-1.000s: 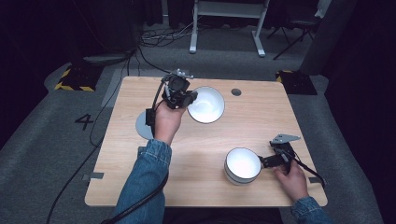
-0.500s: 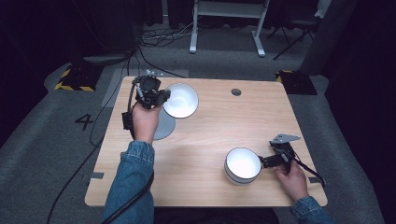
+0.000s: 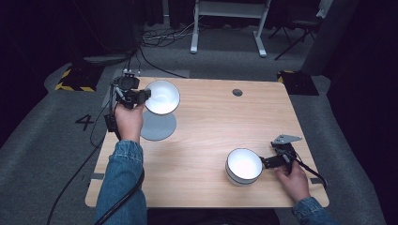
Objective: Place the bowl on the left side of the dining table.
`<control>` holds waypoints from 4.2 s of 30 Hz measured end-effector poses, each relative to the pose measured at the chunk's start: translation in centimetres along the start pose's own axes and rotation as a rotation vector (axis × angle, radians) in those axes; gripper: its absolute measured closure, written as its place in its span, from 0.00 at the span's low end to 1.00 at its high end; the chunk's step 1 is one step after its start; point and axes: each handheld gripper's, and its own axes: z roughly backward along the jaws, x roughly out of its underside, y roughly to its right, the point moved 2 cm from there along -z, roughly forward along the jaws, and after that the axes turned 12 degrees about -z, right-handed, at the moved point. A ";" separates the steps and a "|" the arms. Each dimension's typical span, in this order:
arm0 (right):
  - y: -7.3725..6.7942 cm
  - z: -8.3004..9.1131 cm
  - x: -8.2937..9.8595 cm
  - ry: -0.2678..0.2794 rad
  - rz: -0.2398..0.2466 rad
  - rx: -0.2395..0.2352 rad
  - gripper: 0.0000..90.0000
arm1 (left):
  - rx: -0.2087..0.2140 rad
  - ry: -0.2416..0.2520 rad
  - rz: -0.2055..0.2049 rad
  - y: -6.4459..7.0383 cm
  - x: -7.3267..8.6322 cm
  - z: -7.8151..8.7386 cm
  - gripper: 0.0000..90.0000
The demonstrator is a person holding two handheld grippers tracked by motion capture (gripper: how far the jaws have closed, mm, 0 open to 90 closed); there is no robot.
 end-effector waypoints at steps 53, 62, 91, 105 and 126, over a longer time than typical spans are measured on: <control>0.0 0.0 0.0 -0.001 -0.002 0.000 0.00 | 0.018 -0.253 0.190 -4.5 5.6 -10.0 0.90; 0.0 0.0 0.0 -0.001 -0.002 0.000 0.00 | 0.034 -0.273 0.209 -4.8 6.3 -10.7 0.90; 0.1 0.0 0.0 -0.002 0.005 0.003 0.00 | 0.030 -0.291 0.187 -5.7 7.2 -11.6 0.82; 0.1 0.0 0.0 -0.002 0.006 0.003 0.00 | -0.038 -0.200 0.102 -4.3 4.5 -8.2 0.48; 0.1 0.0 0.0 -0.003 0.005 0.003 0.00 | 0.102 -0.064 -0.197 3.4 2.3 0.9 0.46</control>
